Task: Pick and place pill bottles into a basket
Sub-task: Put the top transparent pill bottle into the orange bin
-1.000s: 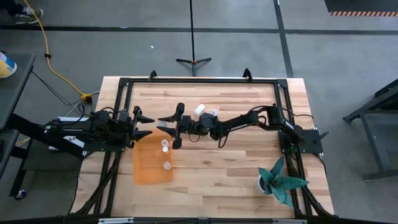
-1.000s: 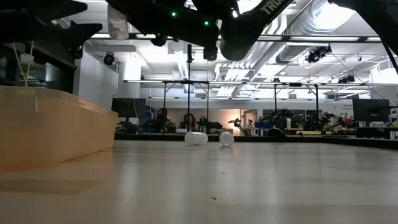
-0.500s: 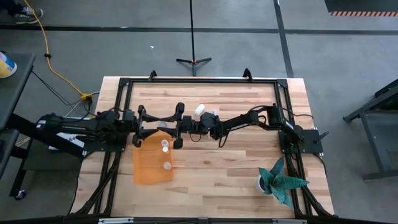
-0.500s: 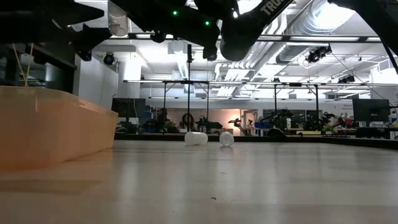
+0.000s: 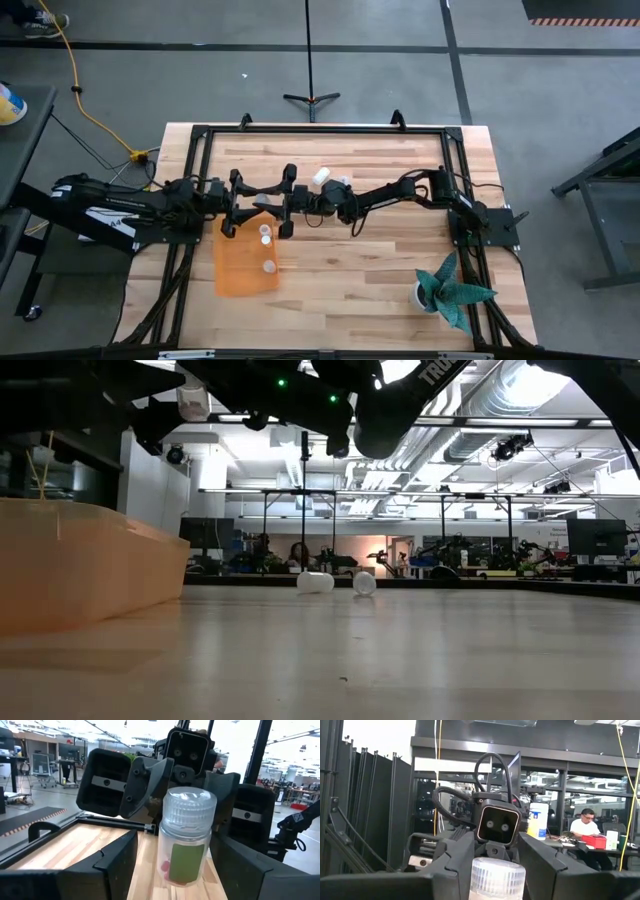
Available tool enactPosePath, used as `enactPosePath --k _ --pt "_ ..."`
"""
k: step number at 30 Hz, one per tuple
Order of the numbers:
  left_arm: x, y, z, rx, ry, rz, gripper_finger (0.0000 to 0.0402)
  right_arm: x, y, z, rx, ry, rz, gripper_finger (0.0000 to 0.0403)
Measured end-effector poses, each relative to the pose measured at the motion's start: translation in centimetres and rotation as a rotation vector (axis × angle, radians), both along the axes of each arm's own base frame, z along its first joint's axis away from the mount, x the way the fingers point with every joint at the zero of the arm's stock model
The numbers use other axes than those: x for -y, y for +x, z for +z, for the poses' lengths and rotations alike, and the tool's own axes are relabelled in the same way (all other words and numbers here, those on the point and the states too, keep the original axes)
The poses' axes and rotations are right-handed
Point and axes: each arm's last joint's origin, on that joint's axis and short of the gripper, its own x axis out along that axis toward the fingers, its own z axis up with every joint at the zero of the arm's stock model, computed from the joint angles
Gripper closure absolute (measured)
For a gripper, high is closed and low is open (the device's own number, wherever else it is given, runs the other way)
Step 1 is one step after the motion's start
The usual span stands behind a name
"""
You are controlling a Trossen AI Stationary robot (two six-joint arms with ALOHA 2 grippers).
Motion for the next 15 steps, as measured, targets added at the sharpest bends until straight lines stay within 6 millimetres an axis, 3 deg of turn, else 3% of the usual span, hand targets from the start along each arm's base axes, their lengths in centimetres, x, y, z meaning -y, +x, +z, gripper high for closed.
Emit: enactPosePath --k 15 --pt "0.0 1.1 -0.1 0.031 0.036 0.007 0.0122 0.0 0.0 0.0 -0.005 -0.003 0.009 0.0276"
